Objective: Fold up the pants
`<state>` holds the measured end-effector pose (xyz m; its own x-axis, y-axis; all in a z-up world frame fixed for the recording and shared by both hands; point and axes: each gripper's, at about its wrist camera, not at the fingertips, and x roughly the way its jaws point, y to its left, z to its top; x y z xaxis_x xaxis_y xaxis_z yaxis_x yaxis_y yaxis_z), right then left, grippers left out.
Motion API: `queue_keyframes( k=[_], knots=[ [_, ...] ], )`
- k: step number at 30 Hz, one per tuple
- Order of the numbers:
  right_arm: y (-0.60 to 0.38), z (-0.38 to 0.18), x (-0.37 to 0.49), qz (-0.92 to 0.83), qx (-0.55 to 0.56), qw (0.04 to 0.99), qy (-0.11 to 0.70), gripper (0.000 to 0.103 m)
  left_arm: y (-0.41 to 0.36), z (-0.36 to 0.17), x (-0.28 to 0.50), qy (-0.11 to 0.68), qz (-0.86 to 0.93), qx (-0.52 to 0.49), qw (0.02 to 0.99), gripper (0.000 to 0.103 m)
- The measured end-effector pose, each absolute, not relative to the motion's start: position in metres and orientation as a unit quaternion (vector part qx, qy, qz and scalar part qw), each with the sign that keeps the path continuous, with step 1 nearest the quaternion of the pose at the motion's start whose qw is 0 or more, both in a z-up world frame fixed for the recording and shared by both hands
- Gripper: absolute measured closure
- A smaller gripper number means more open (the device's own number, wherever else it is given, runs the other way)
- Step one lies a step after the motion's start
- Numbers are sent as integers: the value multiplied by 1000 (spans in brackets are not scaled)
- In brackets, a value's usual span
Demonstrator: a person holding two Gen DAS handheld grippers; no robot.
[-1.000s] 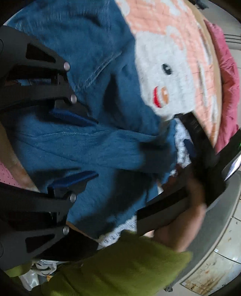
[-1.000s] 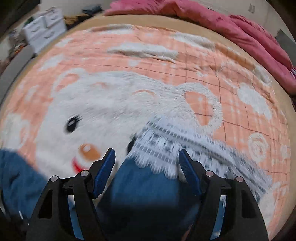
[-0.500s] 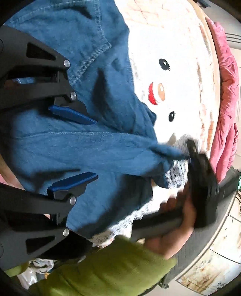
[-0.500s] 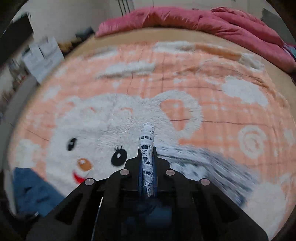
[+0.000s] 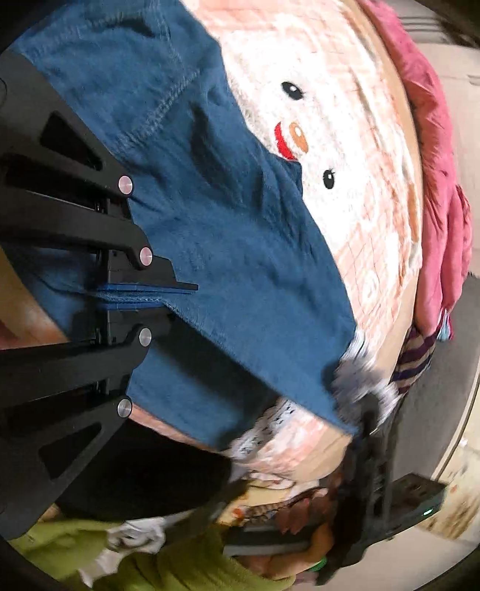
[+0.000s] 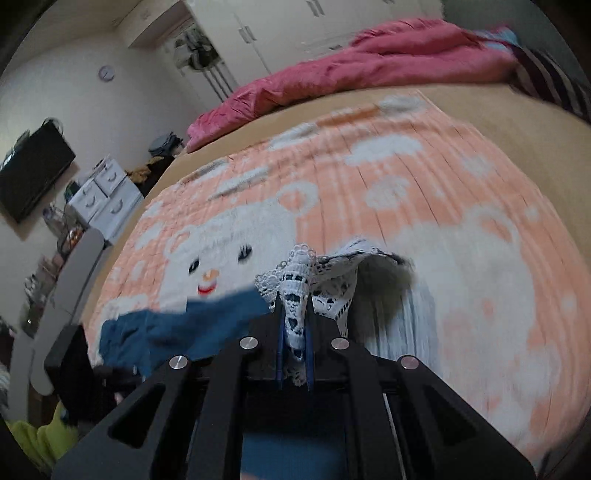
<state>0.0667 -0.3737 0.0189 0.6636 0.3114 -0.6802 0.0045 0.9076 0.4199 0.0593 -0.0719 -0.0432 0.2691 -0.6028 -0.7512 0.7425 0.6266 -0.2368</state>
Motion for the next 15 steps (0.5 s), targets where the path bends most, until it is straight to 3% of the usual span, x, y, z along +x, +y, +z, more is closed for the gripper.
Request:
queue_keyframes(
  k=[12,15],
  knots=[
    [-403,-49,-20,19,273,853,444,95,-84,-59,38,434,-443,126,775,102],
    [-405,-59,-25,24,270,845,462,88,-91,-64,33,430,-444,144,773,100]
  ],
)
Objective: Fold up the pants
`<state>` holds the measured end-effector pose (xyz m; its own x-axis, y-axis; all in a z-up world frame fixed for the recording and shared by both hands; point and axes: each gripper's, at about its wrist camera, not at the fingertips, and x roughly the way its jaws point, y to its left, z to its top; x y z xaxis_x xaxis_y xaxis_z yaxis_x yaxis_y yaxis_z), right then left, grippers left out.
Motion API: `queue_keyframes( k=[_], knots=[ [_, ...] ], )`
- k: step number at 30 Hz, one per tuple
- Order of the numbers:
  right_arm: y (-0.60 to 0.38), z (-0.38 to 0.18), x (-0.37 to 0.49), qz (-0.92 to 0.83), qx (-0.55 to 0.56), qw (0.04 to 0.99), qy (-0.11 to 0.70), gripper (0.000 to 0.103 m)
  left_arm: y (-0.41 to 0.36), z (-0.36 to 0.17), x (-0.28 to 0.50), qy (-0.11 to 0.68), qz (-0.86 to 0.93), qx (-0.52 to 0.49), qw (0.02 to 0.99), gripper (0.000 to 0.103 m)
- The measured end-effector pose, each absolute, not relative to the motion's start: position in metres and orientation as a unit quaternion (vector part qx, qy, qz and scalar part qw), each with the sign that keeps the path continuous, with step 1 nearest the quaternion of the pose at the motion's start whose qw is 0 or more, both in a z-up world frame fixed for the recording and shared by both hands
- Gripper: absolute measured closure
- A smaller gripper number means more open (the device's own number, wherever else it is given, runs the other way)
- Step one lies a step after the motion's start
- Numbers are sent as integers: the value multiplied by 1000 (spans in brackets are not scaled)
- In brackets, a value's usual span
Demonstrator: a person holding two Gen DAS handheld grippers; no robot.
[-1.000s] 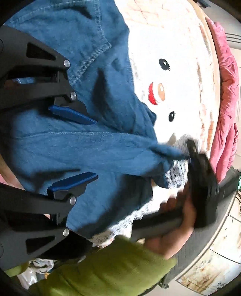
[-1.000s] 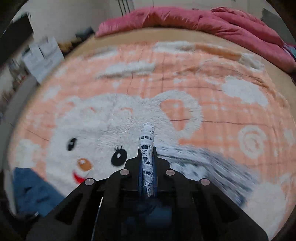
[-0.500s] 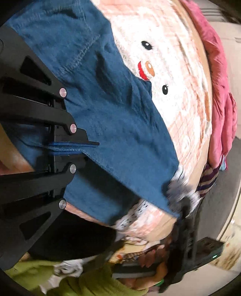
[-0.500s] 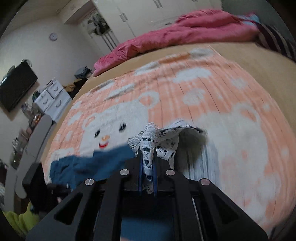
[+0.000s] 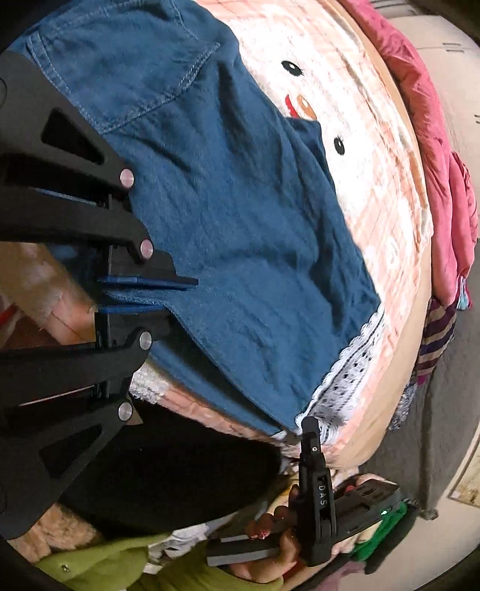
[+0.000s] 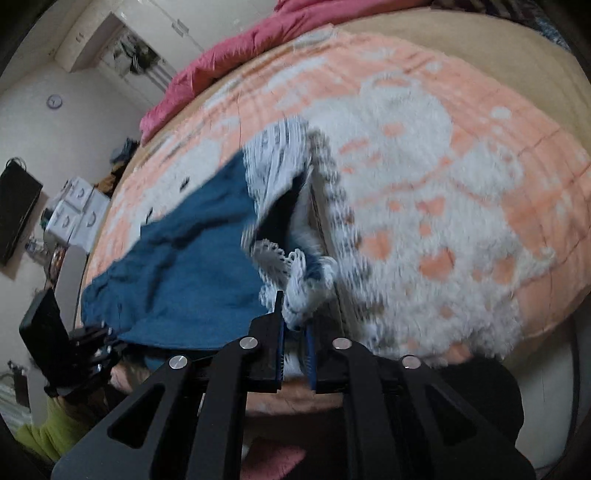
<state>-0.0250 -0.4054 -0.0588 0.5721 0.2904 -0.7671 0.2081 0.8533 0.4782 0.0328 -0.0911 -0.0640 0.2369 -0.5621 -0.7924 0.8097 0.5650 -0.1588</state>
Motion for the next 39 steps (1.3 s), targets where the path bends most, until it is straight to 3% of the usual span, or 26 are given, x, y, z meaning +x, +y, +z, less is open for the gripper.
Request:
queue_keyframes(
  k=[1,2,5,7,8,9,10,16,23,25,26,27,29,34,39],
  knots=[
    [-406,-57,-27,25,267,848,457,81,-92,-64,32,429,-443,145,774,100],
    [-406,-55,-29,27,263,851,454,64,-93,-64,32,428,-444,144,774,97],
    [-409,-52,-32,32,270,858,435,60,-96,-63,32,427,-448,143,772,91],
    [-413,-53,-27,25,278,858,431,61,-98,-64,32,428,-448,143,772,91],
    [-414,-55,-25,24,280,857,432,71,-99,-64,32,428,-448,143,772,91],
    [-415,-56,-23,23,280,858,431,92,-100,-65,32,429,-447,144,772,97],
    [-417,-57,-23,22,279,858,431,92,-100,-65,33,430,-444,145,772,103],
    [-420,-50,-44,33,275,856,437,92,-90,-52,23,418,-468,158,762,103],
    [-415,-69,-40,29,253,844,471,87,-93,-77,23,440,-459,168,754,99],
    [-418,-63,-41,32,246,842,479,79,-88,-72,24,444,-470,150,748,85],
    [-420,-59,-43,30,241,842,481,70,-83,-68,25,446,-476,138,745,58],
    [-423,-51,-45,20,228,846,481,54,-78,-62,25,444,-478,130,747,47],
    [-429,-34,-47,-9,193,863,466,46,-66,-43,26,430,-481,113,756,41],
    [-442,-6,-8,5,174,892,416,40,-61,-2,73,391,-420,108,812,24],
    [-437,-15,74,76,164,890,418,40,-77,-16,161,436,-365,53,821,15]
  ],
)
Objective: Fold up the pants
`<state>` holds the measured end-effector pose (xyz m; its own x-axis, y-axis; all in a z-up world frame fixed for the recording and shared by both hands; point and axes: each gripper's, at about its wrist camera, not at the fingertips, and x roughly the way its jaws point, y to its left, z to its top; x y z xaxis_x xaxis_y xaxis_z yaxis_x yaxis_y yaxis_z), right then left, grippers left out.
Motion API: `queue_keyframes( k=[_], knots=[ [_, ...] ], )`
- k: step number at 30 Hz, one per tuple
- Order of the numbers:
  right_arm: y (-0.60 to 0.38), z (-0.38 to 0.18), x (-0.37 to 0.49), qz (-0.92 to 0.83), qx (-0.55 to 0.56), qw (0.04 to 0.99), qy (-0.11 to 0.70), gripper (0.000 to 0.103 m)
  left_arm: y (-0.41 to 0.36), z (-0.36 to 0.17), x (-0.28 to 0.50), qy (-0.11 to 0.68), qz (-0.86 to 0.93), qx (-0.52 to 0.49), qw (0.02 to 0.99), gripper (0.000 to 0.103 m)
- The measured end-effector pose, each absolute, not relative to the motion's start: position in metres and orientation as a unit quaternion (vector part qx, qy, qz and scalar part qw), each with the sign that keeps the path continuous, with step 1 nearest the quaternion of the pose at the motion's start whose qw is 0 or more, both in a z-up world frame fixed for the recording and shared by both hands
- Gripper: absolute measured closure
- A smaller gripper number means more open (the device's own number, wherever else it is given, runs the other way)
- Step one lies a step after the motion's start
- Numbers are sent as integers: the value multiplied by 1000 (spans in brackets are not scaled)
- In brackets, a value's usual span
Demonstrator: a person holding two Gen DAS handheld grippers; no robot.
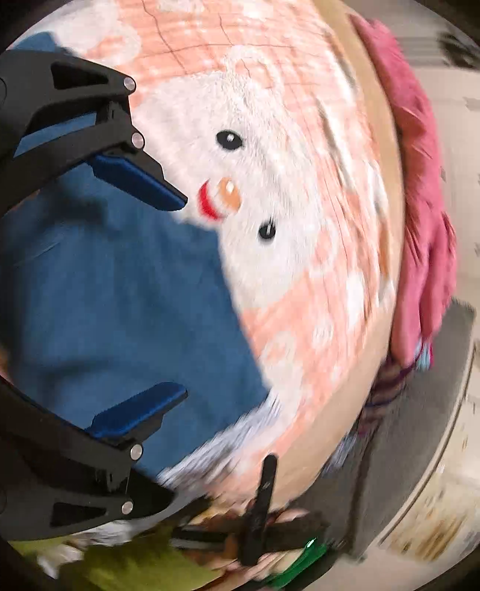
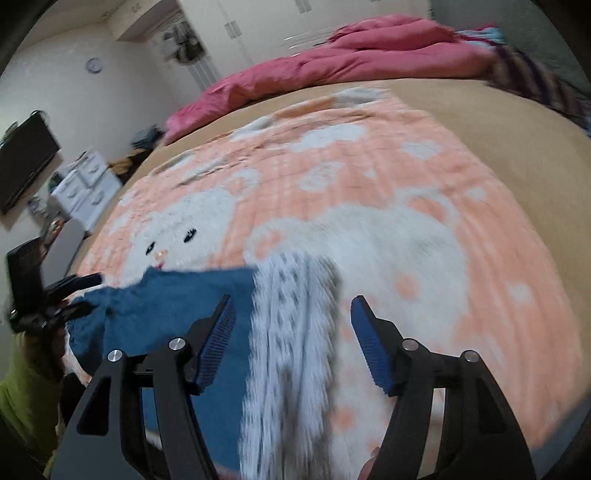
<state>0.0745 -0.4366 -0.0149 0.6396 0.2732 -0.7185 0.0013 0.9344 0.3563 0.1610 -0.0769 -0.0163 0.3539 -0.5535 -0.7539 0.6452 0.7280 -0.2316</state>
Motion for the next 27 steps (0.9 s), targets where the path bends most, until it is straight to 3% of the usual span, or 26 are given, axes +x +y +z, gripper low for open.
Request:
queue_keyframes(
  k=[5,7,8,12,16,18,20,22,24,27],
  knots=[
    [-442,-47,133,89,168,863,467,40,-73,-44,203,483,-341,25,806,16],
    [-444,-59,143,98,177,853,480,43,-74,-51,207,492,-351,12,797,23],
    [-444,-62,143,104,178,851,484,55,-75,-54,206,496,-353,11,794,32],
    [-430,-60,139,136,154,855,476,64,-81,-66,202,515,-367,12,774,66],
    [-434,-67,138,140,162,851,480,64,-82,-74,204,520,-371,9,769,66],
    [-438,-72,141,141,181,844,485,64,-81,-77,212,523,-363,-11,771,56],
    [-435,-72,140,142,176,846,483,63,-78,-79,217,528,-361,-36,767,54],
    [-432,-71,138,144,172,848,481,70,-79,-82,219,533,-362,-51,763,54],
    [-432,-68,133,142,172,854,469,79,-78,-85,221,540,-354,-62,761,92],
    [-425,-52,122,144,145,876,436,82,-71,-83,222,545,-350,-103,755,96]
  ],
)
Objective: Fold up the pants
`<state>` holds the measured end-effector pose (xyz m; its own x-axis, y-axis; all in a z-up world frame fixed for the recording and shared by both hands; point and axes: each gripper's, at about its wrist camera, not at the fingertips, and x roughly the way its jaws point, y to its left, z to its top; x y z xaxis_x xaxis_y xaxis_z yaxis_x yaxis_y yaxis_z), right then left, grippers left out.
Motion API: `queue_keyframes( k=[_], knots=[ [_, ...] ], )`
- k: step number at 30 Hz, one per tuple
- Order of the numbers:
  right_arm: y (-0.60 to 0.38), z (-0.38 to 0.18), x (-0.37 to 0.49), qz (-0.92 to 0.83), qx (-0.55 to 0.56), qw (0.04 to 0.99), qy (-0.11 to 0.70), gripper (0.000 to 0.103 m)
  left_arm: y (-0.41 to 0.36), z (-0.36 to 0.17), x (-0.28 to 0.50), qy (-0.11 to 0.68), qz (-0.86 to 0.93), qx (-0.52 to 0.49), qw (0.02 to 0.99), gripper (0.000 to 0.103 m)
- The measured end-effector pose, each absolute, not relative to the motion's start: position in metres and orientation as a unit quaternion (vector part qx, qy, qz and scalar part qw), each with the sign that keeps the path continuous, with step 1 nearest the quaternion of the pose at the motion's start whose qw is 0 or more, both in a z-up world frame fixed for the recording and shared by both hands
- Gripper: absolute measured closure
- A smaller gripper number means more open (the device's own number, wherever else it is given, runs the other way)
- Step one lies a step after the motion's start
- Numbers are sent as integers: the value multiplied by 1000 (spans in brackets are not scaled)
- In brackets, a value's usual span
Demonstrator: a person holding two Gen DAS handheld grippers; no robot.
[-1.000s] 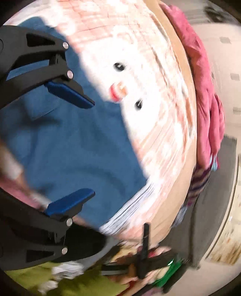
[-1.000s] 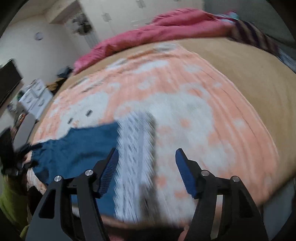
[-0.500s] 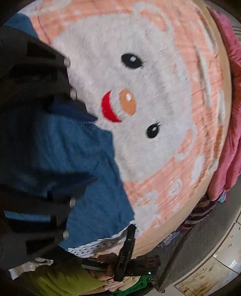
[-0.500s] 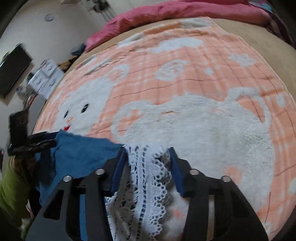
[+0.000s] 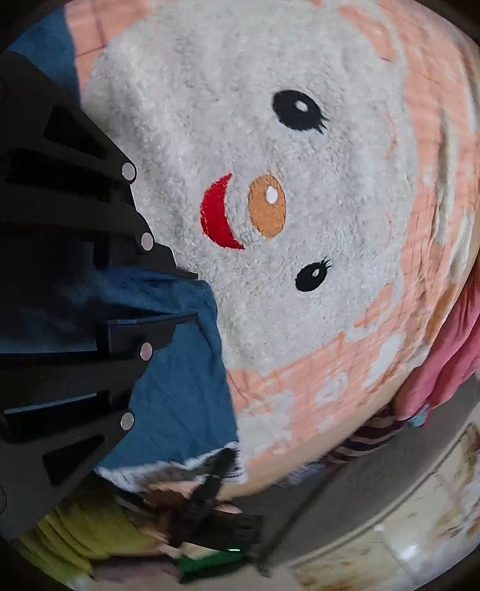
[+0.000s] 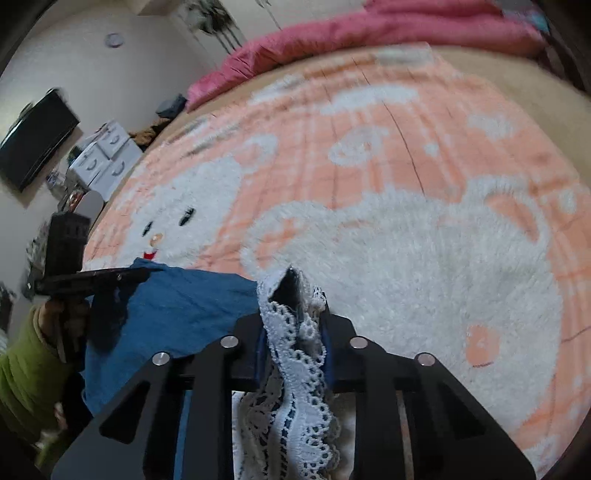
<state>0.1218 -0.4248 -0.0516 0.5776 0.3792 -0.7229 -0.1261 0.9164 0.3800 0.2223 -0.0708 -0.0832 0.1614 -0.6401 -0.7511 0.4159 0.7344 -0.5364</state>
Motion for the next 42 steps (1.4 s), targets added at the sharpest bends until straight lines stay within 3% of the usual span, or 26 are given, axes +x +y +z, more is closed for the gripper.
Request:
queue_keyframes(
  k=[8,14,15,19,20,22,23,25,27,29,34,42],
  knots=[
    [-430,-7,145,127,94,907,389,82,-100,-35,221,485,-321,-24,813,95],
    [-429,-53,190,90,34,877,471,80,-116,-63,234,488,-287,30,824,93],
    [-425,-63,193,87,21,872,481,78,-118,-70,234,489,-280,40,825,88],
    [-424,-68,193,68,4,878,474,68,-115,-81,234,478,-279,46,832,86],
    [-426,-66,193,62,9,879,473,62,-113,-80,234,478,-282,42,831,83],
    [-430,-56,185,43,6,884,465,58,-105,-73,232,480,-278,35,831,58],
    [-431,-47,176,32,-2,889,456,52,-98,-66,229,479,-274,29,833,39],
    [-431,-30,156,32,-6,900,435,47,-82,-50,218,466,-265,21,844,32],
    [-429,-16,132,39,3,909,414,39,-61,-33,201,453,-251,18,855,14],
    [-424,-7,107,55,10,915,400,37,-45,-22,182,440,-247,20,863,9],
    [-403,-8,55,49,3,918,394,34,3,-2,121,418,-201,2,886,9],
    [-409,-42,35,12,37,893,449,33,37,12,64,394,-165,16,904,9]
  ],
)
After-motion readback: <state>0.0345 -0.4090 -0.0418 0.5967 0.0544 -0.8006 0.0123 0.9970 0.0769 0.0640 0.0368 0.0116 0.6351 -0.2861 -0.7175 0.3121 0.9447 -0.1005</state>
